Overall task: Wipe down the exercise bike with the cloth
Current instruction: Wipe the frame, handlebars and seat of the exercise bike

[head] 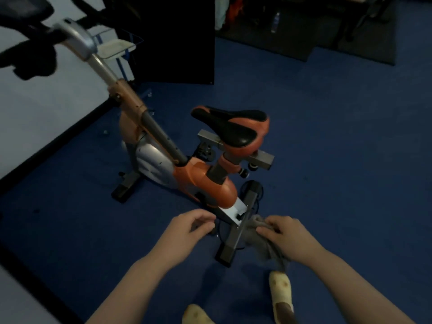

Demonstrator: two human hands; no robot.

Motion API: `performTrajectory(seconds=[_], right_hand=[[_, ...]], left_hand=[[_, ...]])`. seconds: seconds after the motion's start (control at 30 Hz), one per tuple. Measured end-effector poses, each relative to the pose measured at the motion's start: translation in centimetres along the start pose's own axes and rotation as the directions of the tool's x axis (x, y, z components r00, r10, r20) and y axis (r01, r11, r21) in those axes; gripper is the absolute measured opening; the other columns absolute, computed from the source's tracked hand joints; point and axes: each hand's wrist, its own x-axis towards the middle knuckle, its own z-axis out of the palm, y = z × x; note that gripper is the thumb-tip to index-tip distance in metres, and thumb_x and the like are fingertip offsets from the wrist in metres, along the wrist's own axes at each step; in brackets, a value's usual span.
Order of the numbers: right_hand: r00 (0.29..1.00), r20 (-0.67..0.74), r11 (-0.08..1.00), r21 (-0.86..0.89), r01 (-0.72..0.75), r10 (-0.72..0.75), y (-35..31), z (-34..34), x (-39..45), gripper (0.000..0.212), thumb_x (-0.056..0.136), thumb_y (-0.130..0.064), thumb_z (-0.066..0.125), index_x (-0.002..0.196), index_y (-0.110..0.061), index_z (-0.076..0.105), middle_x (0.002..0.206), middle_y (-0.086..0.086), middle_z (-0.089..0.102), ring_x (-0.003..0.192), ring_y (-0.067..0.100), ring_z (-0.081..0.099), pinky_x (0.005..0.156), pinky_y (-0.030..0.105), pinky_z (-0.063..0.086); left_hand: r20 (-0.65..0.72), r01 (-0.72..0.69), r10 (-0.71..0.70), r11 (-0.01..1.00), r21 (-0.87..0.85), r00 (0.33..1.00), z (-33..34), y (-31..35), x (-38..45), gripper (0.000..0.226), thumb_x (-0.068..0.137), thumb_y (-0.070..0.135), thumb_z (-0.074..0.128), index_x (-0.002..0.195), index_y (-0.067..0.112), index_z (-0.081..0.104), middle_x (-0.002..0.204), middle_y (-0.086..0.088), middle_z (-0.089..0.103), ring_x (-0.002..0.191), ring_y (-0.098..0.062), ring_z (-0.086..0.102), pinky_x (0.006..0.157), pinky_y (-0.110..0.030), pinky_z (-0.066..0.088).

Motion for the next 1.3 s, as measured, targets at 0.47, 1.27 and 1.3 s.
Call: performTrajectory(seconds=[0.47,1.27,1.3], right_hand=[[0.998,-0.036,0.998,-0.042,-0.049,0.047,21.0,-17.9,3.1,0.033,0.095,-0.042,0.057,0.068,-0.024,0.050,0.063,-0.004,0.055,0.057,0.007,0.049,0.054,0.022,0.037],[0.990,0.085,0.964,-0.230,0.132,-0.116,23.4,-36.4,31.5,0.026,0.095,-0.042,0.056,0.074,-0.027,0.052,0.071,-0.008,0.059,0.063,0.006,0.055,0.051,0.021,0.038],[0.989,0.094,0.967,-0.220,0.130,-0.112,23.6,-37.5,32.6,0.026,0.095,-0.041,0.057,0.074,-0.026,0.052,0.070,-0.008,0.059,0.062,0.006,0.054,0.051,0.021,0.038]], left_hand=[[0.036,0.040,-0.042,0.998,0.043,0.998,21.5,13.4,14.4,0.018,0.095,0.026,0.062,0.112,0.023,0.069,0.105,0.013,0.070,0.097,0.003,0.063,0.091,-0.021,0.050],[-0.062,0.216,-0.206,0.934,0.284,0.976,23.0,19.8,43.0,0.021,0.098,0.033,0.054,0.116,0.027,0.063,0.118,0.009,0.065,0.109,-0.011,0.060,0.095,-0.035,0.050],[-0.065,0.227,-0.218,0.931,0.286,0.974,22.5,20.3,44.2,0.022,0.099,0.034,0.053,0.117,0.026,0.063,0.119,0.009,0.065,0.109,-0.011,0.060,0.095,-0.036,0.049]])
